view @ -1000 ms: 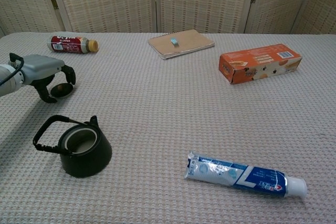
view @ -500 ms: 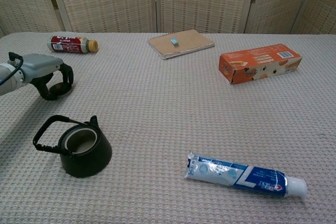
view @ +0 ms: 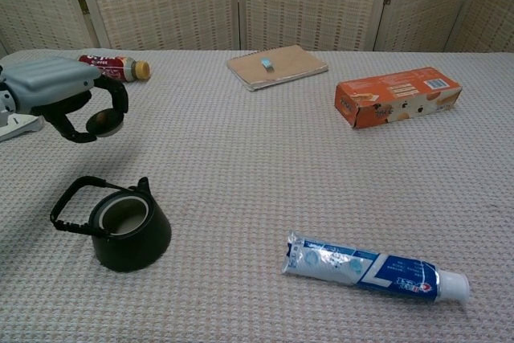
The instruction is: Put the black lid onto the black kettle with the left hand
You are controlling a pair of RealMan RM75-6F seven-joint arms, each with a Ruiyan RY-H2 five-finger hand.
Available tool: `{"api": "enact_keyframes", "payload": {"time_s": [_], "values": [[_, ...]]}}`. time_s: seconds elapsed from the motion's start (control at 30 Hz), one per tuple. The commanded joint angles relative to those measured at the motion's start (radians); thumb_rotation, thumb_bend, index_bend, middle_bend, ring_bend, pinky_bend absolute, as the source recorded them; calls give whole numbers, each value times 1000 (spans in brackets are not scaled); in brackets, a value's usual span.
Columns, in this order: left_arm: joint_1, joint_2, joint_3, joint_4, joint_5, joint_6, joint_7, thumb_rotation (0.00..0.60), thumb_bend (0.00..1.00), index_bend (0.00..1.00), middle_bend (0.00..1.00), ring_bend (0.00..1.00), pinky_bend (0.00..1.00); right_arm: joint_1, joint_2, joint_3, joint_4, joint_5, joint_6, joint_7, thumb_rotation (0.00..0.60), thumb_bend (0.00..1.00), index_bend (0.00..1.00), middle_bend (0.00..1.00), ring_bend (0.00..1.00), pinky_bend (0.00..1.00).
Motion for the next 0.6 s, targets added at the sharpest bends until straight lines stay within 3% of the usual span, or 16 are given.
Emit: {"api": "enact_keyframes", "payload": {"time_s": [0.03, 0.23, 0.6], "values": [[18, 69, 40, -124, 86, 63, 28, 600, 394, 478, 462, 794, 761, 1, 1, 0, -4, -1, 0, -4, 600, 0, 115, 76, 195, 0], [16, 104, 63, -270, 123, 63, 125, 600, 394, 477, 462, 795, 764, -1, 3, -1, -9, 3, 1, -7, 600, 0, 115, 76, 196, 0], [24, 122, 90, -413, 98, 27, 297, 600, 393, 476, 462, 795, 765, -2, -3, 0, 8, 11, -4, 9, 600, 0, 115, 76, 196, 0]]}}
